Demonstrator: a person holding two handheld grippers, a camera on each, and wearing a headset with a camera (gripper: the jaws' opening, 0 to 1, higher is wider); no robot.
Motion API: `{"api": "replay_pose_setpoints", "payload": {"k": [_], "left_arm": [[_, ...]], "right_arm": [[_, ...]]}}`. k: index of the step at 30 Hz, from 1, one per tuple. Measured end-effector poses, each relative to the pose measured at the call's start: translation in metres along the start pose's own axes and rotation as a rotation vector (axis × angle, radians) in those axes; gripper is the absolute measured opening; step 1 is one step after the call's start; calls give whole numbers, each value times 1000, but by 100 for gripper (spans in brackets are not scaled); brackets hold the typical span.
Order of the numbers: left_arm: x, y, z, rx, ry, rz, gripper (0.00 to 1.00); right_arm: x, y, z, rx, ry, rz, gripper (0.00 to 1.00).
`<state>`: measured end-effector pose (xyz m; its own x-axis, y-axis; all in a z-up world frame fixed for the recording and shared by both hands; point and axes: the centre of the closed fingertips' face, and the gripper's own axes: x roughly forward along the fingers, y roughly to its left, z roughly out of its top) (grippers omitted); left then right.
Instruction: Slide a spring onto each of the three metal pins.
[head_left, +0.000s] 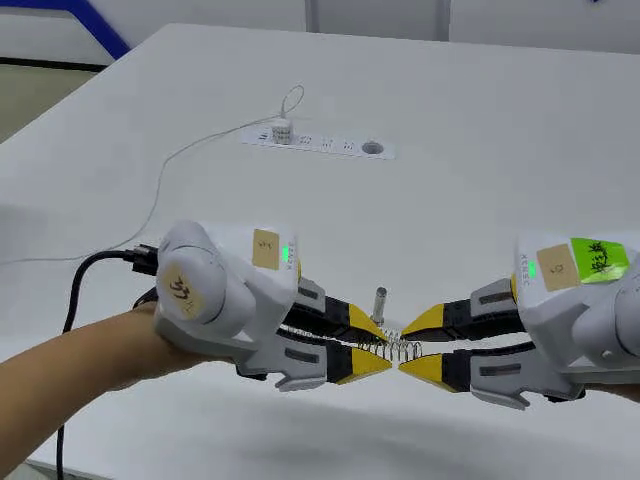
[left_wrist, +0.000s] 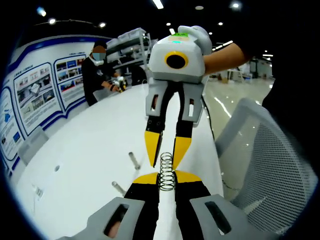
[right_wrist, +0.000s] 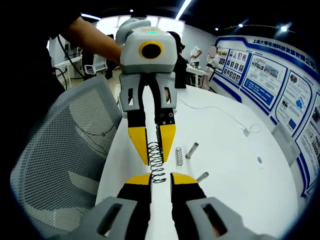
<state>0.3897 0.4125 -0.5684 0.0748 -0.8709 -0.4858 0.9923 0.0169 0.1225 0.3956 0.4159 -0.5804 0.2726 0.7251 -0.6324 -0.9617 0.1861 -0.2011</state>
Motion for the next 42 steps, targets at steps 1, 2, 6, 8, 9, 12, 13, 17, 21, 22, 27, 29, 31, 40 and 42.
{"api": "replay_pose_setpoints", "payload": {"k": [1,2,6,8,9,12,13,17,21,22,27,29,31,40,42], "left_arm": [[0,1,0,9,4,2,10],[-1,1,0,8,7,5,10],[-1,2,-1,17,14,1,10],[-1,2,-1,18,15,1,10],[-1,2,-1,21,16,2,10],[-1,2,-2,37,18,3,10],[-1,2,-3,50,25,4,10],[0,1,-4,63,37,8,10],[-3,5,-1,33,24,25,10],[-3,6,0,27,19,30,10],[-5,5,5,26,4,42,10],[-4,4,5,25,3,39,10],[-2,3,6,26,3,39,10],[1,6,7,11,-4,49,10],[0,7,7,-10,-11,52,10]], "right_arm": [[0,0,0,6,-2,2,15],[0,0,1,5,-7,1,13],[0,2,2,23,-11,10,11],[-1,1,2,32,-14,11,11],[-1,1,3,40,-20,13,11],[-6,0,9,80,-55,23,10],[-7,0,12,88,-70,29,10],[-8,2,19,99,-94,43,10],[-11,0,24,124,-124,40,10],[-12,-1,26,131,-135,39,10],[-18,1,34,128,-156,31,10],[-19,2,40,138,-185,33,10],[-19,1,44,148,-203,32,11],[-16,-2,56,164,-242,28,10],[-15,-3,57,179,-247,27,10]]}}
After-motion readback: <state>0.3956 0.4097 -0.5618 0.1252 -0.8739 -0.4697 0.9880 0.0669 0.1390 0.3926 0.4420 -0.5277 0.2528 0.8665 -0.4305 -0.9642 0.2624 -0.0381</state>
